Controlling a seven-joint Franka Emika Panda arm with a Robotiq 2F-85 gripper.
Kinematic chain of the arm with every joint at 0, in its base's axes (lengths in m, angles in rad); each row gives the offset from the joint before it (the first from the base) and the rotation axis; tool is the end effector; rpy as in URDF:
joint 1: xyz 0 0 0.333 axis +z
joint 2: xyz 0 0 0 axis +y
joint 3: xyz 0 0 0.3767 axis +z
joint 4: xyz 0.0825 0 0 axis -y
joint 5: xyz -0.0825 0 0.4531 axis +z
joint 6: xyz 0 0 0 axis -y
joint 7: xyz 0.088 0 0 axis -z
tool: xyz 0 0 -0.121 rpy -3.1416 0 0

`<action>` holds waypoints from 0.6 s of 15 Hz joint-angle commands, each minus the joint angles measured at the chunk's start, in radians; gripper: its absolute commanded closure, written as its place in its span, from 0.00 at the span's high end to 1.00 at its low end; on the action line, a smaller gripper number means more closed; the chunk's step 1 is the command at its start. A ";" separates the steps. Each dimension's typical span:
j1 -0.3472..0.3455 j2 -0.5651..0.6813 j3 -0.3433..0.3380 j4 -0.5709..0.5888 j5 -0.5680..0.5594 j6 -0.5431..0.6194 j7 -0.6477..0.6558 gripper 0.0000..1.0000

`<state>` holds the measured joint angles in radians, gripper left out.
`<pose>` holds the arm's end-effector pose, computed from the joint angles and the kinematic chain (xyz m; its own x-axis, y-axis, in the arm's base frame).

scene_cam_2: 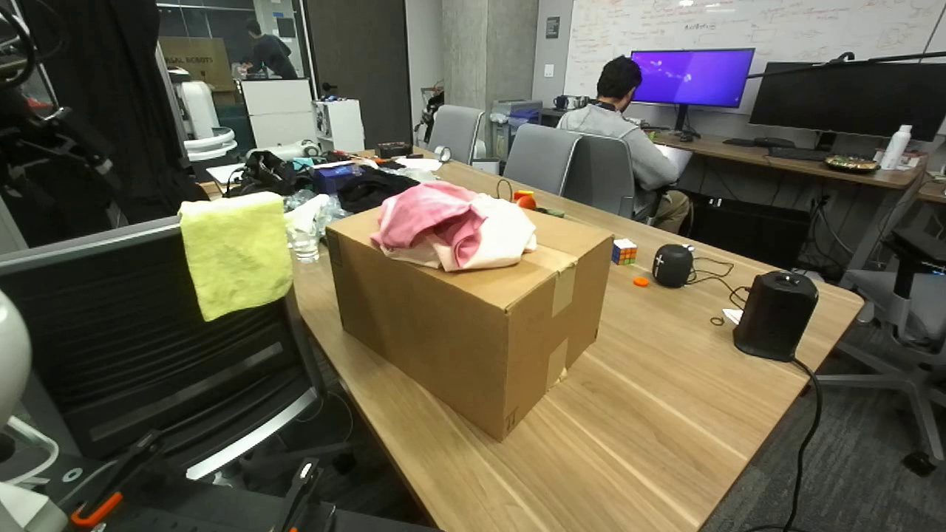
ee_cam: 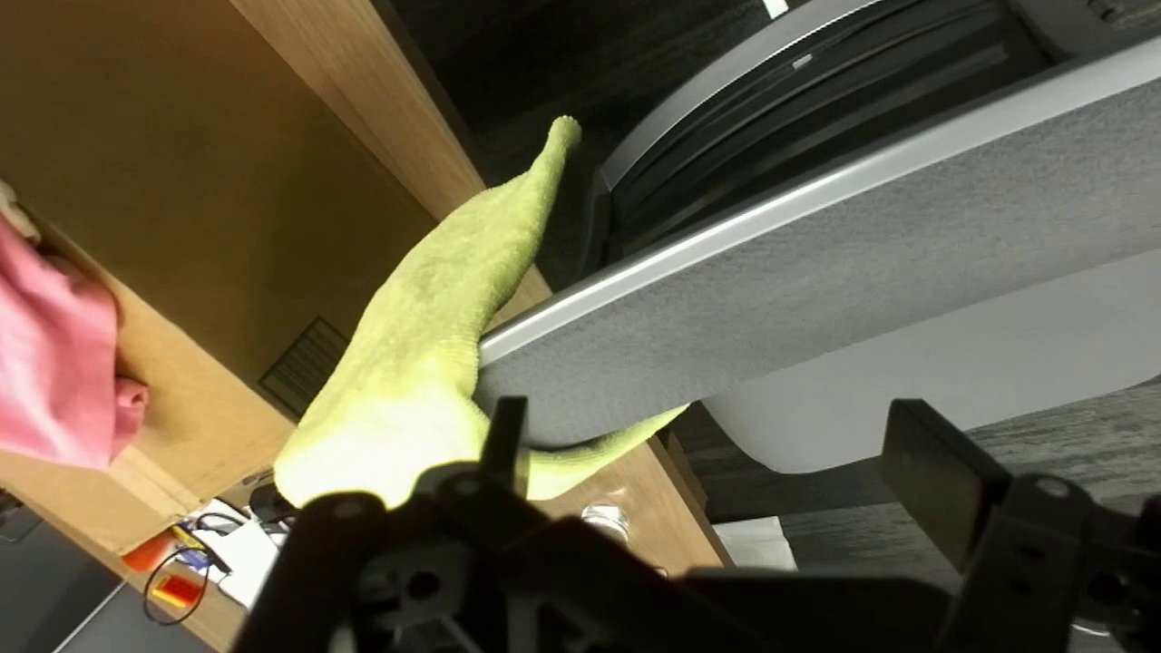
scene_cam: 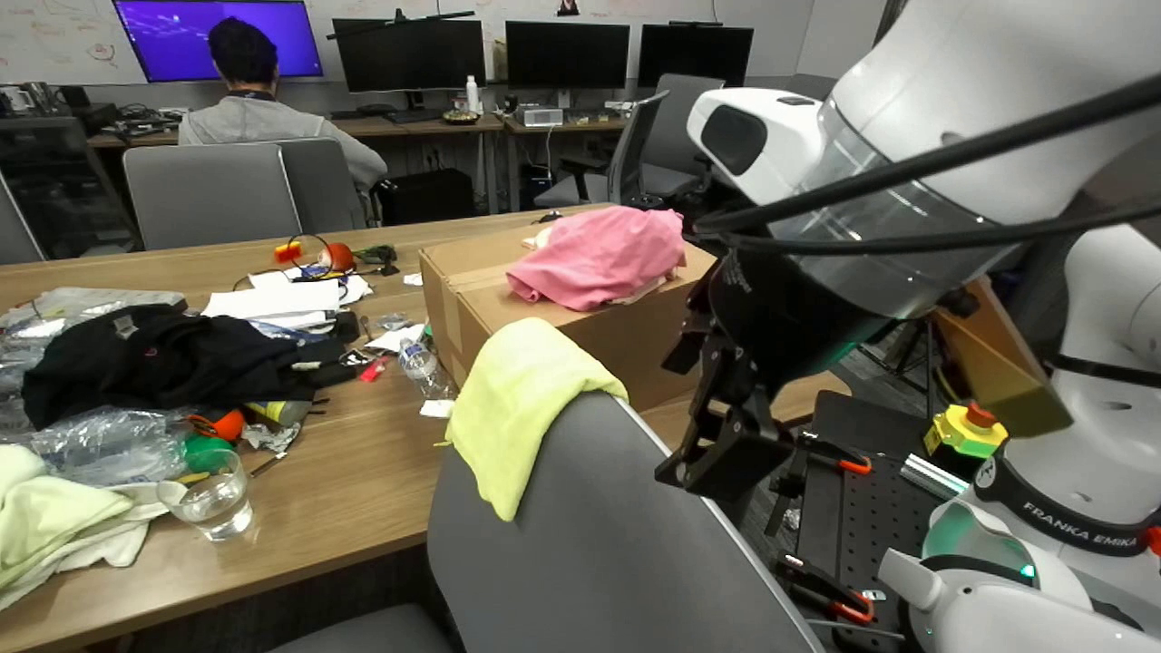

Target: Remove the t-shirts and towel from the backrest of the chair and place them on top of the box

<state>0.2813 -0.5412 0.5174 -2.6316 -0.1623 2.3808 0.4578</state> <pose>0.3095 0.3085 0.4262 0.8440 0.4199 0.3335 0.3450 -0.9014 0.2618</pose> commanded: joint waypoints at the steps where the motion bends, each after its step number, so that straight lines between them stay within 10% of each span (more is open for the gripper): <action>1: -0.046 0.038 0.054 0.030 -0.067 0.020 0.064 1.00; 9: -0.206 0.111 0.110 0.082 -0.290 0.096 0.153 1.00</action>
<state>0.1448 -0.4812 0.6130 -2.5980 -0.3706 2.4291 0.5777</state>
